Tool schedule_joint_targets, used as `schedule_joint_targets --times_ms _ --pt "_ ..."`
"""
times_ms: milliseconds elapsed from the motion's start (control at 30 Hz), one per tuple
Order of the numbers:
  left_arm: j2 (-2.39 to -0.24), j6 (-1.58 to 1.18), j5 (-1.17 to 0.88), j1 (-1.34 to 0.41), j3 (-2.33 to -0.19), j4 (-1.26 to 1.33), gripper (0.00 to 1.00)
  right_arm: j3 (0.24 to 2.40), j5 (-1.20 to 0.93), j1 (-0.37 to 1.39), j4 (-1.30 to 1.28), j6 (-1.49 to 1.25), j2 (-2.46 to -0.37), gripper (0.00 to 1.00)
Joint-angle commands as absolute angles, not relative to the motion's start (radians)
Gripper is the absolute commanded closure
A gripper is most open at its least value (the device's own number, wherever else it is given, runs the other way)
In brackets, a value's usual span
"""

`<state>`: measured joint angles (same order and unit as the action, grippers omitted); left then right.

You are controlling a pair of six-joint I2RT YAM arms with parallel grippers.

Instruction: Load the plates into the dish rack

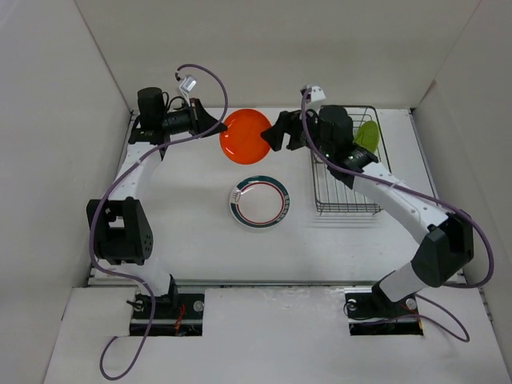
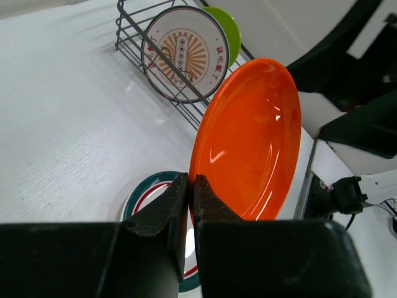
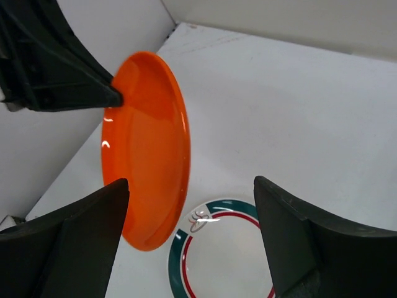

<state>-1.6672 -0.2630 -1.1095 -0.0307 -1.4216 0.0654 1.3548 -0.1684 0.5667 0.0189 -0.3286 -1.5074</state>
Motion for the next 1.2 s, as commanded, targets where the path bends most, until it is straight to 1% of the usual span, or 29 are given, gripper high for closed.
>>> schedule_joint_targets --times_ms 0,67,167,200,267,300,333,400,433,500,567,600,633,733,767,833,867,900,933,967,1000,1033,1067,1133,1167 --pt "-1.597 -0.274 -1.138 -0.032 -1.407 0.155 1.0 1.404 -0.21 0.598 0.086 -0.348 -1.538 0.15" --pt "-1.588 -0.296 -1.152 -0.032 -1.397 0.181 1.0 1.404 -0.219 0.607 0.1 -0.357 -1.558 0.17" --pt "-1.588 -0.33 -1.175 -0.032 -1.397 0.193 1.0 1.404 -0.256 0.607 0.143 -0.379 -1.568 0.24" --pt "-1.597 -0.33 -1.189 -0.032 -1.397 0.207 1.0 1.404 -0.268 0.607 0.143 -0.379 -1.58 0.3" --pt "-1.597 -0.344 -1.189 -0.032 -1.388 0.219 1.0 1.404 -0.293 0.607 0.175 -0.388 -1.58 0.34" --pt "-1.597 -0.354 -1.199 -0.032 -1.388 0.232 1.0 1.404 -0.293 0.607 0.184 -0.4 -1.58 0.39" --pt "-1.597 -0.363 -1.209 -0.032 -1.379 0.247 1.0 1.404 -0.302 0.607 0.193 -0.4 -1.589 0.41" --pt "-1.597 -0.379 -1.209 -0.032 -1.37 0.268 1.0 1.394 -0.311 0.607 0.215 -0.411 -1.589 0.48" --pt "-1.597 -0.388 -1.221 -0.032 -1.361 0.291 1.0 1.394 -0.311 0.607 0.228 -0.423 -1.598 0.54" --pt "-1.597 -0.4 -1.221 -0.032 -1.348 0.304 1.0 1.394 -0.322 0.607 0.238 -0.434 -1.598 0.62" --pt "-1.597 -0.4 -1.221 -0.032 -1.348 0.314 1.0 1.394 -0.331 0.607 0.238 -0.434 -1.609 0.64" --pt "-1.597 -0.409 -1.221 -0.032 -1.348 0.314 1.0 1.394 -0.331 0.607 0.247 -0.434 -1.62 0.68" --pt "-1.597 -0.41 -1.221 -0.032 -1.348 0.314 1.0 1.394 -0.331 0.607 0.247 -0.434 -1.62 0.77" --pt "-1.597 -0.42 -1.221 -0.032 -1.339 0.337 1.0 1.394 -0.331 0.617 0.247 -0.443 -1.629 0.96" --pt "-1.597 -0.429 -1.221 -0.032 -1.339 0.337 1.0 1.394 -0.322 0.617 0.247 -0.443 -1.629 1.0" --pt "-1.597 -0.43 -1.221 -0.032 -1.339 0.337 1.0 1.394 -0.302 0.617 0.247 -0.452 -1.629 1.0" --pt "-1.597 -0.41 -1.209 -0.032 -1.339 0.318 0.89 1.394 -0.289 0.617 0.236 -0.453 -1.605 1.0" --pt "-1.597 -0.399 -1.188 -0.032 -1.339 0.29 0.59 1.394 -0.267 0.606 0.22 -0.453 -1.592 1.0" --pt "-1.597 -0.387 -1.177 -0.032 -1.339 0.273 0.46 1.394 -0.208 0.591 0.197 -0.453 -1.576 1.0" --pt "-1.597 -0.37 -1.167 -0.032 -1.348 0.247 0.3 1.404 -0.174 0.581 0.137 -0.436 -1.556 1.0" --pt "-1.597 -0.329 -1.142 -0.032 -1.364 0.191 0.09 1.404 -0.132 0.571 0.103 -0.405 -1.511 1.0" --pt "-1.597 -0.309 -1.131 -0.032 -1.373 0.167 0.0 1.417 -0.051 0.543 0.068 -0.382 -1.487 1.0" --pt "-1.606 -0.292 -1.12 -0.032 -1.373 0.149 0.0 1.417 -0.014 0.528 0.002 -0.359 -1.464 1.0" --pt "-1.606 -0.269 -1.076 -0.032 -1.396 0.111 0.0 1.443 0.047 0.493 -0.047 -0.267 -1.398 1.0" --pt "-1.606 -0.256 -1.075 -0.032 -1.408 0.11 0.0 1.443 0.081 0.445 -0.06 -0.238 -1.378 1.0"
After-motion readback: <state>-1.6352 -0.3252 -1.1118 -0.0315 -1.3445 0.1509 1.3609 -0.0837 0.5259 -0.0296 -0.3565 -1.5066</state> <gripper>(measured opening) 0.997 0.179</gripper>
